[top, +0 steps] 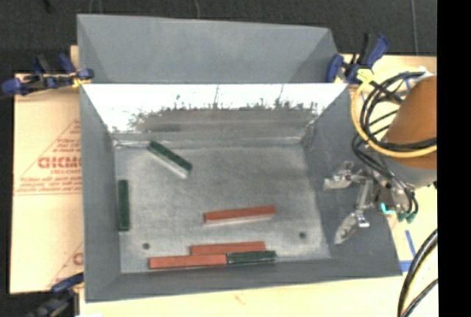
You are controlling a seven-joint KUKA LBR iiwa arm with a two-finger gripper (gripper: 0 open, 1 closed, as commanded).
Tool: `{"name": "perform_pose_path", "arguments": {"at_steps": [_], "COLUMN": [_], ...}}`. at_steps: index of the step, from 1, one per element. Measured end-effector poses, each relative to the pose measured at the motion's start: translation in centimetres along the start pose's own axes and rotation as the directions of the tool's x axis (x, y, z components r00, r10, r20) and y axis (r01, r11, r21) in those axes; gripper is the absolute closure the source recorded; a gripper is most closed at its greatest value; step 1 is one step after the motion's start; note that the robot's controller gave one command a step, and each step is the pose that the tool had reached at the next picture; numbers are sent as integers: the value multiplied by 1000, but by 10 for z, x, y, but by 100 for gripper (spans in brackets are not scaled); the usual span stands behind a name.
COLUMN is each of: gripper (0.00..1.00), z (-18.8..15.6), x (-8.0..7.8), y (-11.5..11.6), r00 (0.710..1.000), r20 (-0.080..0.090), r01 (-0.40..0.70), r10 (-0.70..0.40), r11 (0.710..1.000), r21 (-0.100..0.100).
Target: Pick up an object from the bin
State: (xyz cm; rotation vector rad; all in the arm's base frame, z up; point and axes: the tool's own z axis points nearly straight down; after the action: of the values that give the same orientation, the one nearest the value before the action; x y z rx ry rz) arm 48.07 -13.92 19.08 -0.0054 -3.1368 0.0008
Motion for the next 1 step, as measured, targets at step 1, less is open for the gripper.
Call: {"name": "perform_pose_path", "arguments": {"at_steps": [1], "gripper": [0], "z": [-4], "x": [-2], "y": [0], "r00": [1000], "r20": [8], "r01": [4], "r10": [-4], "r11": [1000], "r21": [2]}}
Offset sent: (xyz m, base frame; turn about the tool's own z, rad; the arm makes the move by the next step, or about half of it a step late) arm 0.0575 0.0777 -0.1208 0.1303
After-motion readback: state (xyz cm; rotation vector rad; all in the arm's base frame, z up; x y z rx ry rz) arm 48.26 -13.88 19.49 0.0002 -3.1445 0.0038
